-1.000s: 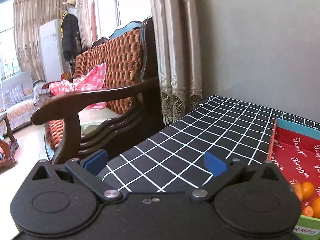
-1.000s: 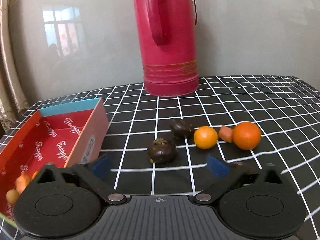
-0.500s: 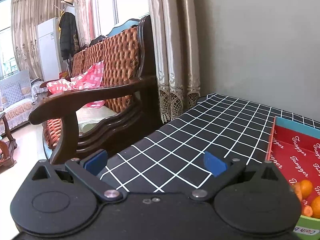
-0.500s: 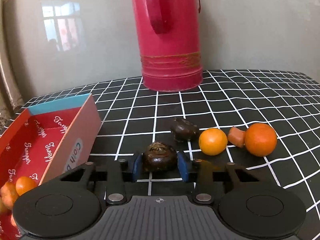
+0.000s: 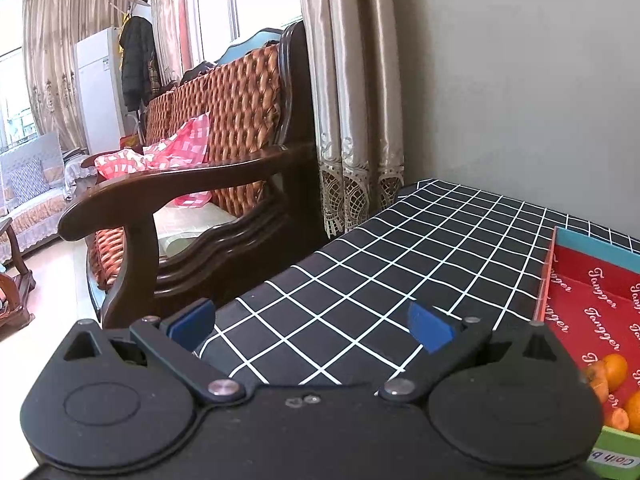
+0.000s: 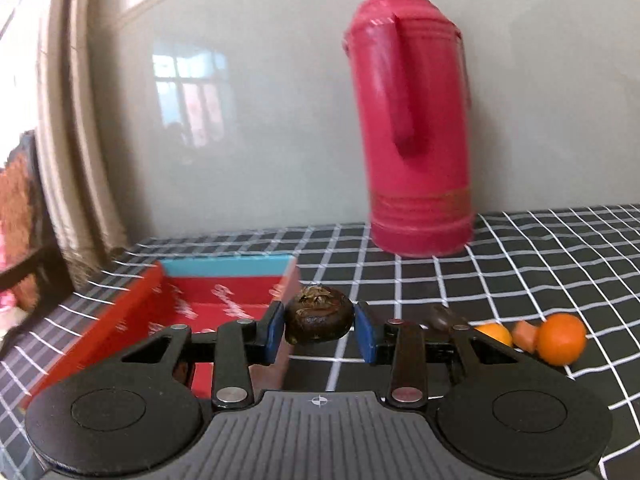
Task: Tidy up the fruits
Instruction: 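Carry the mangosteen over the box and open the right tool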
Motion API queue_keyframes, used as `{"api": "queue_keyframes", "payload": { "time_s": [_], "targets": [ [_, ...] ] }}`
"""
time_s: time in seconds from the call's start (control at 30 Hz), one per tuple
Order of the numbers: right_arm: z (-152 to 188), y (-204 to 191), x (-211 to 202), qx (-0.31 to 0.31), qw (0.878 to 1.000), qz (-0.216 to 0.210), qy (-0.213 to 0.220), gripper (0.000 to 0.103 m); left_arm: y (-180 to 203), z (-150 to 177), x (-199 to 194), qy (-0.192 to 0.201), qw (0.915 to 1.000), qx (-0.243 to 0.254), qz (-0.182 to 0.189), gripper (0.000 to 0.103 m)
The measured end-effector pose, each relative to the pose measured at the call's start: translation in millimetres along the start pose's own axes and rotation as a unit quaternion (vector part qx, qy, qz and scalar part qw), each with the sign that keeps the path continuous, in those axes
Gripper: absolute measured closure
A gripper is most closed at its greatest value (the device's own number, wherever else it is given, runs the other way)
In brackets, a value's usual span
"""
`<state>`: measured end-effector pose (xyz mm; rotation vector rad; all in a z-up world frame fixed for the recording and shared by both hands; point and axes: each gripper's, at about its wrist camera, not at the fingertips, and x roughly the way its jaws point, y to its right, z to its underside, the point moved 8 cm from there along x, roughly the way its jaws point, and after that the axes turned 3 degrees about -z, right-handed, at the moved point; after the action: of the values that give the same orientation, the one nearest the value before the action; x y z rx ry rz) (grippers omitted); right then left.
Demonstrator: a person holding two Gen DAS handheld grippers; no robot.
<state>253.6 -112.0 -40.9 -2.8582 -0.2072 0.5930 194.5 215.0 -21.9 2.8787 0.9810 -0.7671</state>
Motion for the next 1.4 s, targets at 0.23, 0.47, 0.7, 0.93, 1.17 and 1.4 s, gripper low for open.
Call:
{"api": "queue_keyframes", "payload": {
  "time_s": [0.23,0.47,0.7,0.93,1.17,1.4],
  "targets": [
    [-1,-34,-5,-0.028,0.998,-0.048,-0.001,0.064,-2,2,1,-0.005,1.0,-0.003,-0.002,0.006],
    [12,-59,-7,-0.059,0.995,-0.071,-0.025,0.064,2,2,0,-0.005,1.0,-0.001,0.0,0.006],
    [26,-65,-9,-0.074,0.994,-0.067,-0.047,0.064,5,3,-1,-0.006,1.0,0.001,0.003,0.006],
    [31,-71,-3,-0.076,0.992,-0.072,-0.069,0.059,7,3,-2,-0.004,1.0,0.005,0.0,0.006],
    [10,-64,-23,-0.081,0.996,-0.035,-0.002,0.011,9,4,-2,-0.007,1.0,0.005,0.002,0.006],
    [12,-41,-22,-0.073,0.997,0.016,-0.025,0.011,23,5,-7,-0.007,0.9998,0.014,0.013,0.006]
  ]
}}
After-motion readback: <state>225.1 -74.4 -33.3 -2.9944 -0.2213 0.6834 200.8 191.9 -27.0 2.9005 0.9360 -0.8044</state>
